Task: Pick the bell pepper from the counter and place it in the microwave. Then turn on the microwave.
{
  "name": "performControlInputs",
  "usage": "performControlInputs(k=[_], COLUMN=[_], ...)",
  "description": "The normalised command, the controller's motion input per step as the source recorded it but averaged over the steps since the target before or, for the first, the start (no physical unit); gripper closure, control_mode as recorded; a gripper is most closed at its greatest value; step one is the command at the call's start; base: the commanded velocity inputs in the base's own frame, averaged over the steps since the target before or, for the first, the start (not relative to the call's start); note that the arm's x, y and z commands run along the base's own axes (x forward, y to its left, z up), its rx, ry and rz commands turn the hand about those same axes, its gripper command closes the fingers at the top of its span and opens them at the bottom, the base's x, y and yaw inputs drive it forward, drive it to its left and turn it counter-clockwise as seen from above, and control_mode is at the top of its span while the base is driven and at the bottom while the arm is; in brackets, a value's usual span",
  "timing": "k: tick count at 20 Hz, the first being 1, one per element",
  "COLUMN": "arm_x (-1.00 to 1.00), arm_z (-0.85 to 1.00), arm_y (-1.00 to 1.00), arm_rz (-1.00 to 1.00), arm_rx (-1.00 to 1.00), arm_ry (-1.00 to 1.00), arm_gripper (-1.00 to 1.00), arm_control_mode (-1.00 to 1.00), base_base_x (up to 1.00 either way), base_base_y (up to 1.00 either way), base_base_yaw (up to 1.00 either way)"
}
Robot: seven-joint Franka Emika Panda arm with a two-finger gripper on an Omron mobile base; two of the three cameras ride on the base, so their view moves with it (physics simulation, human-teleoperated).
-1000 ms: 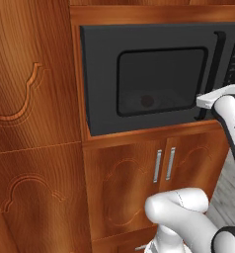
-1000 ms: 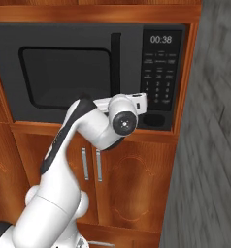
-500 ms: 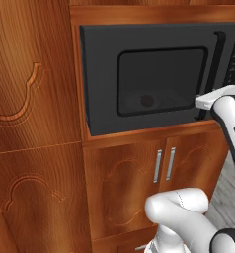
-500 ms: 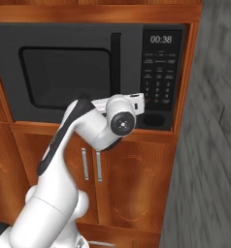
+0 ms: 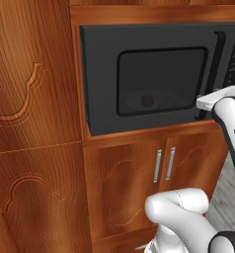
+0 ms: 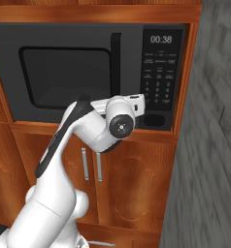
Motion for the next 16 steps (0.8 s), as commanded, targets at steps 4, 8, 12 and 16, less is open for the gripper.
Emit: performControlInputs(k=[4, 8, 12, 16], arm_x=[-0.18, -0.25, -0.27, -0.28], arm_z=[0.0, 0.0, 0.0, 0.0], arm_y=[-0.06, -0.09, -0.05, -0.03], arm_rz=[0.0, 0.0, 0.0, 0.0], arm_rx=[0.0, 0.0, 0.0, 0.0], arm_ry=[-0.03, -0.05, -0.05, -0.03], arm_gripper=[-1.0, -1.0, -1.0, -1.0], arm_control_mode=[-1.0, -1.0, -1.0, -1.0], base_base_x=[0.0, 0.0, 0.0, 0.0], base_base_y=[0.0, 0.0, 0.0, 0.0], base_base_yaw=[0.0, 0.0, 0.0, 0.0])
